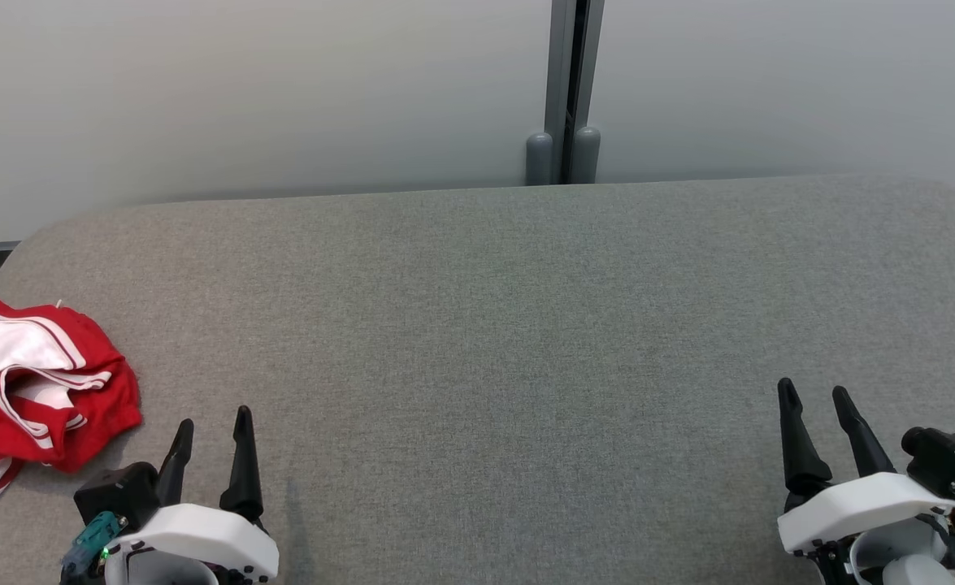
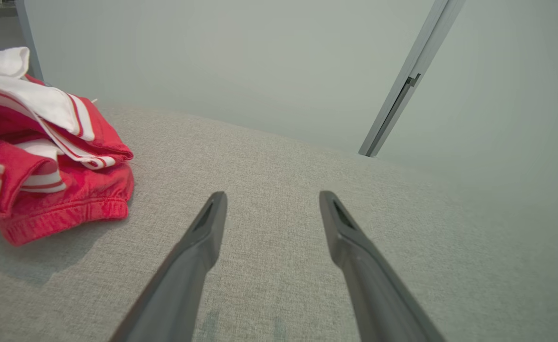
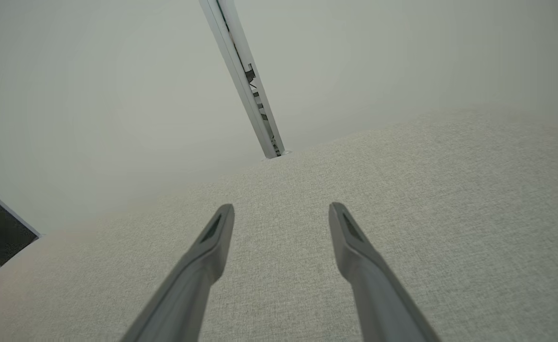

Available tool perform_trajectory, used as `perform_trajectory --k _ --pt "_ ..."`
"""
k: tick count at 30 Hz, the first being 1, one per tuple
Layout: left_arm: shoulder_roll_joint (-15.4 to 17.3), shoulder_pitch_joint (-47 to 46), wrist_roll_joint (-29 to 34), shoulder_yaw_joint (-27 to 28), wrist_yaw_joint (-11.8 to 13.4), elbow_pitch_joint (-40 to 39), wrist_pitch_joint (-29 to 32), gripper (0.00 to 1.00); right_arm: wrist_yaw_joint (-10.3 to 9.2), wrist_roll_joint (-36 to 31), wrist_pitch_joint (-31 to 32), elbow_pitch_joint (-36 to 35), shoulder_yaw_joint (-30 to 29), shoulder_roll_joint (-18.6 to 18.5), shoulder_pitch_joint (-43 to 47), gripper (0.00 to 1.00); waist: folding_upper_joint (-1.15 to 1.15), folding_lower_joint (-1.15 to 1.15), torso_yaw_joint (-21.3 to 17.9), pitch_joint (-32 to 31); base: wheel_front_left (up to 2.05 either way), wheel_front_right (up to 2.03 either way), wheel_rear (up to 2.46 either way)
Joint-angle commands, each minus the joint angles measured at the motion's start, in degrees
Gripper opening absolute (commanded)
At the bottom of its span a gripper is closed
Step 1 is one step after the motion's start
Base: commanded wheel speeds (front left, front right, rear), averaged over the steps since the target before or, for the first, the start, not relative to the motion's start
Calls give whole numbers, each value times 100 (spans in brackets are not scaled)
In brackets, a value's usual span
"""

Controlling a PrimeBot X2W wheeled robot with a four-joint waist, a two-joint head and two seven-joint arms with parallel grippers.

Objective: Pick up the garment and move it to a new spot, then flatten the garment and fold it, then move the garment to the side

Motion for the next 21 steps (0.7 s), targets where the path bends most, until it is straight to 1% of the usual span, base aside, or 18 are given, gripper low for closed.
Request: perform_trajectory --k 1,12,21 --pt "44 -26 179 -4 38 -3 -59 100 9 -186 -71 -15 15 -40 -39 100 0 0 1 0 0 0 0" --pt "64 -12 750 -57 105 48 -197 100 10 -789 -204 43 29 -47 -50 100 0 0 12 8 0 0 0" --pt "67 19 1123 -80 139 89 -296 100 11 -1149 -302 94 -4 -54 -33 100 0 0 10 -14 0 0 0"
